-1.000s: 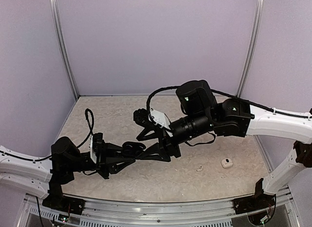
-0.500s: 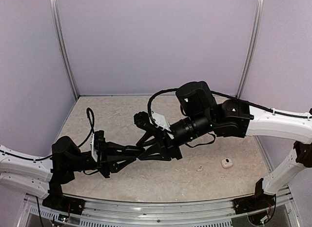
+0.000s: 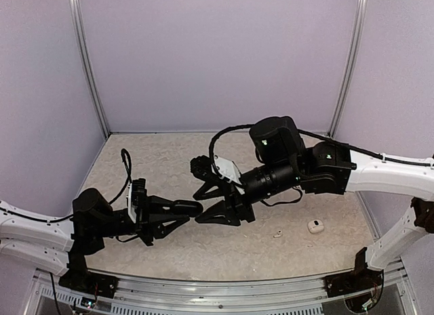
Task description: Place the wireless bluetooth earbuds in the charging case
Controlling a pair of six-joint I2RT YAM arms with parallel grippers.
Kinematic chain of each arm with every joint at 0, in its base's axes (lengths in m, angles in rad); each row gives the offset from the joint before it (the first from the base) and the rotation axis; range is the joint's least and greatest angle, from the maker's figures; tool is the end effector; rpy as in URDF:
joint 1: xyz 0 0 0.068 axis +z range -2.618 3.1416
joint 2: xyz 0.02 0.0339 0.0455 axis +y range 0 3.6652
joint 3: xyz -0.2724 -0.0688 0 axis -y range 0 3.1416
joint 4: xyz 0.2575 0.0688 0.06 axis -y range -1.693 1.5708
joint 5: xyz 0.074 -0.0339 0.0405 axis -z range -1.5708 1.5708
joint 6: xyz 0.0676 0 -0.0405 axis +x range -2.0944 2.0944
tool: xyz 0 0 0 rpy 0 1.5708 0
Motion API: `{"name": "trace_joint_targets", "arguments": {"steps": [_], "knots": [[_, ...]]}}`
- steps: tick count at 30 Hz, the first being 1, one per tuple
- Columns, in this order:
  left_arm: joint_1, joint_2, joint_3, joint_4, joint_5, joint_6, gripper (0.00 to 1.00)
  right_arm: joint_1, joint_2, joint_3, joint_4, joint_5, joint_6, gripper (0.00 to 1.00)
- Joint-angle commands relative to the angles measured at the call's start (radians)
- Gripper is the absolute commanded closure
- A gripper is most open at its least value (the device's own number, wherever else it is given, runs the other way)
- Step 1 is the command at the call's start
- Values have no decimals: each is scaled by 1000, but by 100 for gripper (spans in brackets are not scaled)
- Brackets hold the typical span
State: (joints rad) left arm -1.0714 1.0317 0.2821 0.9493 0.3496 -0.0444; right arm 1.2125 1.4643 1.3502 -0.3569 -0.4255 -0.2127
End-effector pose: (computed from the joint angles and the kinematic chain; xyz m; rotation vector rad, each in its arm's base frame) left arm 0.0967 -0.2256 0.2430 0.9865 1.1109 -1.1576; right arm 0.1052 0.3605 0.3531 -1.6183 1.4382 1.0375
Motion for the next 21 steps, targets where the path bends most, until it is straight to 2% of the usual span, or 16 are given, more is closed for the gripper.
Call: {"name": "trace_joint_targets", "arguments": {"steps": [1, 5, 11, 21], "knots": [[9, 10, 50, 16, -14, -23, 100, -6, -104, -80, 69, 130, -29, 41], [18, 6, 71, -12, -48, -65, 100, -5, -184, -160, 114, 242, -85, 38], [36, 22, 99, -22, -41, -128, 100, 29, -173, -182, 116, 399, -184, 35], [36, 79, 139, 20, -56, -268, 100, 90, -139, -218, 267, 636, -287, 40]]}}
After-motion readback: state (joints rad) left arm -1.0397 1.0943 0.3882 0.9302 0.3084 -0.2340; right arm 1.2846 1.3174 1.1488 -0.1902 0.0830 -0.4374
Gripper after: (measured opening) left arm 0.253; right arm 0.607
